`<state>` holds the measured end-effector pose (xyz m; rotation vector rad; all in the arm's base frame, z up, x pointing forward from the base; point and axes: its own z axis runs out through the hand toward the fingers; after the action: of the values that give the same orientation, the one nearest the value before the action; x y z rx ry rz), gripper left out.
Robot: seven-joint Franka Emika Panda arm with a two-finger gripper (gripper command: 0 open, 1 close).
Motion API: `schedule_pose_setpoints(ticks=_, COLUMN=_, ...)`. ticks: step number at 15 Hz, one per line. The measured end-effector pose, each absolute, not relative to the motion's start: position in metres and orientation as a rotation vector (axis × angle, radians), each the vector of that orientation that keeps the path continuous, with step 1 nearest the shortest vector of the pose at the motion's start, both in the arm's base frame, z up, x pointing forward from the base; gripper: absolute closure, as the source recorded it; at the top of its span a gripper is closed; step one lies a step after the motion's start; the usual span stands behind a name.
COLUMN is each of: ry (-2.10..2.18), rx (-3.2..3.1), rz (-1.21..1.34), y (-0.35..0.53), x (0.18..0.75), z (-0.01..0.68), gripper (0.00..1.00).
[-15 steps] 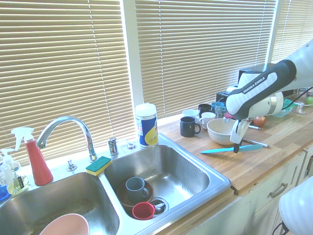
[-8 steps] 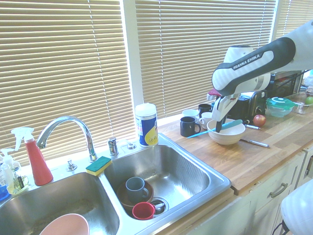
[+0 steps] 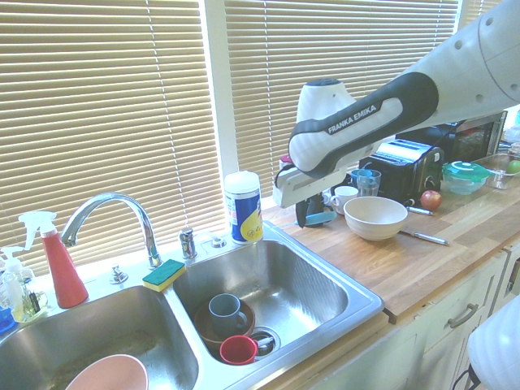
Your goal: Put the knife into the sink
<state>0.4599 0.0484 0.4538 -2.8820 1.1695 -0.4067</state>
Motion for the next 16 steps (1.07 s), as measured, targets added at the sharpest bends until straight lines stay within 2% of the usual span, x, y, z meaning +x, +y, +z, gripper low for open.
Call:
schedule_pose_setpoints(ticks=8, ry=1.335, rx=-2.809, rz=-0.319, y=0.132, x=0.457, z=0.334, gripper=1.0)
schedule_pose_setpoints(ticks=16, ry=1.407, rx=-2.785, rz=-0.198, y=0.128, x=0.461, z=0.242, gripper=1.0)
